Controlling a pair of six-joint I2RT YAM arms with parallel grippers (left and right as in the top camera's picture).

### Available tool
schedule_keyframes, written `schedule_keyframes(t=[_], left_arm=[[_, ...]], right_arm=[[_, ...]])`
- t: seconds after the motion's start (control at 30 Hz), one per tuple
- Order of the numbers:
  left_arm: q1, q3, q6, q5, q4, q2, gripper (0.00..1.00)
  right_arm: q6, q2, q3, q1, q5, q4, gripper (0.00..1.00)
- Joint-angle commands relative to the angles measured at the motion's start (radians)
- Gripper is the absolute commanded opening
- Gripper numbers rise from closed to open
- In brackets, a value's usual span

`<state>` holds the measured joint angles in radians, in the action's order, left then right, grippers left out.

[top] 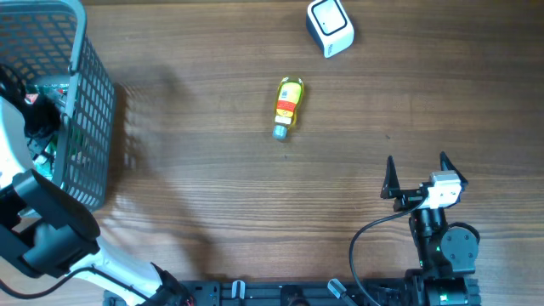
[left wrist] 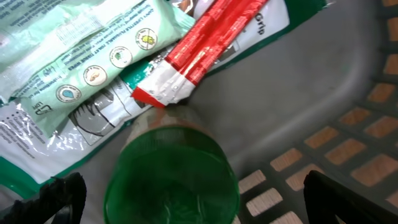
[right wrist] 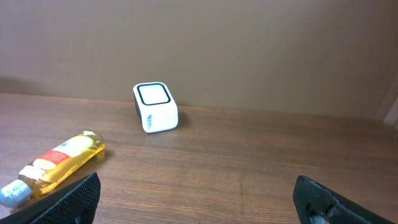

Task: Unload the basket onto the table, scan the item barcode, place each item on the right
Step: 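Grasp the green-capped jar in the basket with the left gripper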

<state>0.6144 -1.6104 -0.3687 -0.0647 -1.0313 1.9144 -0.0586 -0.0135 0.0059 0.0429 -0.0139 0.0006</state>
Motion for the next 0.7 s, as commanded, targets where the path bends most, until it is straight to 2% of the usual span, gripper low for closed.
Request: schedule_keyframes(t=[0.0,0.3,0.67], left_arm=[[-0.002,-0.007,0.017,0.033,-0.001,0.029,1.00],[-0.002,-0.007,0.017,0.033,-0.003,0.061,0.97],[-0.002,-0.007,0.017,0.033,-0.007,0.062,0.60]], right_arm=[[-0.018,0.003,-0.001,-0.003,0.020,0.006,1.00],[-0.018,0.003,-0.001,-0.003,0.020,0.006,1.00],[-0.018,0.003,-0.001,-0.003,0.020,0.006,1.00]])
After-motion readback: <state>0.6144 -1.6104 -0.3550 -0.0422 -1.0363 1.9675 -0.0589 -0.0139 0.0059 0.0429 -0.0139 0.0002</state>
